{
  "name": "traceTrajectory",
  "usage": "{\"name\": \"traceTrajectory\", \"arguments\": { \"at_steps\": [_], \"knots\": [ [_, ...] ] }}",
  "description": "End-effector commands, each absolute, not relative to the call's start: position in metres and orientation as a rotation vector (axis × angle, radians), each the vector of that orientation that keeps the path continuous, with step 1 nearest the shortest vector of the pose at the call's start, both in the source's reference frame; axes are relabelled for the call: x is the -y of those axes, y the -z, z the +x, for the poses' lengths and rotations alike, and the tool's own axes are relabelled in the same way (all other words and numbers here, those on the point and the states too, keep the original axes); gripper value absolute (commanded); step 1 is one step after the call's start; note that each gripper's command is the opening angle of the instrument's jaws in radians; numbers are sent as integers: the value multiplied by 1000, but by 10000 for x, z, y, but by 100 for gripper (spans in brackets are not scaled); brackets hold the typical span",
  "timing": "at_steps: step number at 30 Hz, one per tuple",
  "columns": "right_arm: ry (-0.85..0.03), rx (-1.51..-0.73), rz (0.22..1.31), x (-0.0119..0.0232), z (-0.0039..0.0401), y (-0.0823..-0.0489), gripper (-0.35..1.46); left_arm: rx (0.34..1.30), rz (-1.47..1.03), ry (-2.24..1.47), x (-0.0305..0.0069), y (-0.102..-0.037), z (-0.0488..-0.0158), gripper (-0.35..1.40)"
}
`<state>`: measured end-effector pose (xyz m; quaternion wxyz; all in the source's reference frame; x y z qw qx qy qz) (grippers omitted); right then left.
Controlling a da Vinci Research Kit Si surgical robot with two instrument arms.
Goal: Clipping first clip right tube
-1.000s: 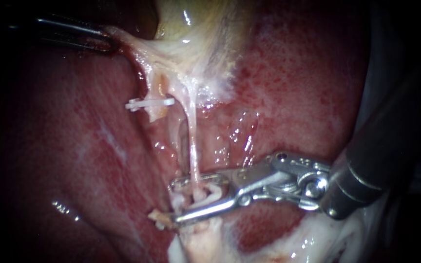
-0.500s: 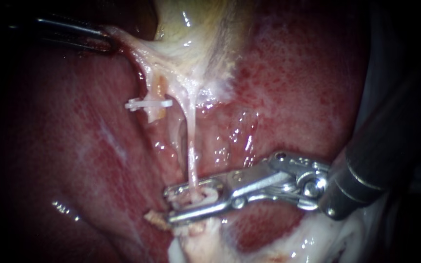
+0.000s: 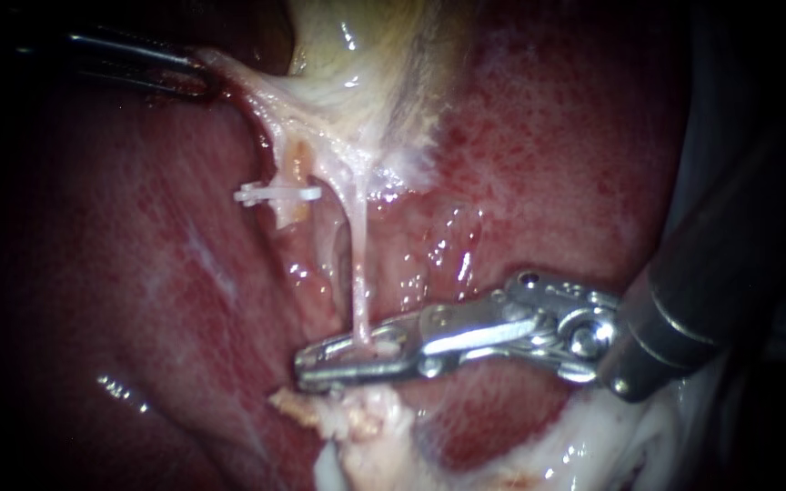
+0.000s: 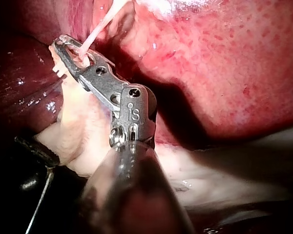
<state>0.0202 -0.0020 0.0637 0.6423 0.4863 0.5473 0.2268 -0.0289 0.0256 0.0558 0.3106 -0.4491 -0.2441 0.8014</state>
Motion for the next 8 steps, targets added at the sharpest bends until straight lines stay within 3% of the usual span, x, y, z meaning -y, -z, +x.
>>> {"name": "traceTrajectory", "arguments": {
  "at_steps": [1, 8],
  "knots": [
    [-513, -1246, 1110, 21, 202, -639, -35, 645, -1186, -2116, -256, -558, -289, -35],
    [-515, -1243, 1115, 18, 199, -645, -35, 645, -1186, -2116, -256, -558, -289, -35]
  ]
}}
